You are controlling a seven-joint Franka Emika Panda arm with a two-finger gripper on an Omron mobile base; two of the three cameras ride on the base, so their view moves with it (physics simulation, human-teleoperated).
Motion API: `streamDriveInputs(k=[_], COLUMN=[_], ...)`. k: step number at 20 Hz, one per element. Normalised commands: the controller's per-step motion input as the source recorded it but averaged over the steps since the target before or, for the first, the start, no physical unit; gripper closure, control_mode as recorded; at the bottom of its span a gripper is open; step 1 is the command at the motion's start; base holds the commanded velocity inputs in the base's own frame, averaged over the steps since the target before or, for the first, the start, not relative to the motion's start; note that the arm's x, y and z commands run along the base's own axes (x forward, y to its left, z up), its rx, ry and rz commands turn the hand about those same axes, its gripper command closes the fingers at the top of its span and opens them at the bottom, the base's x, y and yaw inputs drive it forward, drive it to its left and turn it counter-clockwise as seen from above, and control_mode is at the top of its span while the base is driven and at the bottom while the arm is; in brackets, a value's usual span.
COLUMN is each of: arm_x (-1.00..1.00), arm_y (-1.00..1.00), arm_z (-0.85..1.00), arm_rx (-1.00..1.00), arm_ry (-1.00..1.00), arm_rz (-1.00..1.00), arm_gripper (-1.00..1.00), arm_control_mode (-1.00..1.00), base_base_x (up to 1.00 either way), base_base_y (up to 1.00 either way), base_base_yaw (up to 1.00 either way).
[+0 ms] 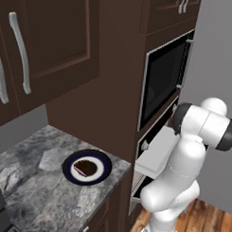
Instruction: Take the baked cake out of the oven and place it on the plate for cooling. Then close the oven door.
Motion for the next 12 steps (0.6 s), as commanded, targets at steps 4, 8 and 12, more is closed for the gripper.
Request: streamDriveInputs(k=[4, 8, 12], arm_x=[0.00, 0.00, 0.00], arm_y=[0.00, 0.00, -0.03], arm_z=[-0.33, -0.48, -0.32], arm_rx=[0.06, 0.04, 0.02], arm_ry=[-0.17, -0.10, -0.04], arm_rz=[-0.23, -0.20, -0.12], arm_gripper=[-1.00, -1.00, -1.00], arm_control_mode=[-1.00, -1.00, -1.00], base_base_x=[0.00, 0.00, 0.00], base_base_y=[0.00, 0.00, 0.00], base_base_yaw=[0.00, 0.00, 0.00])
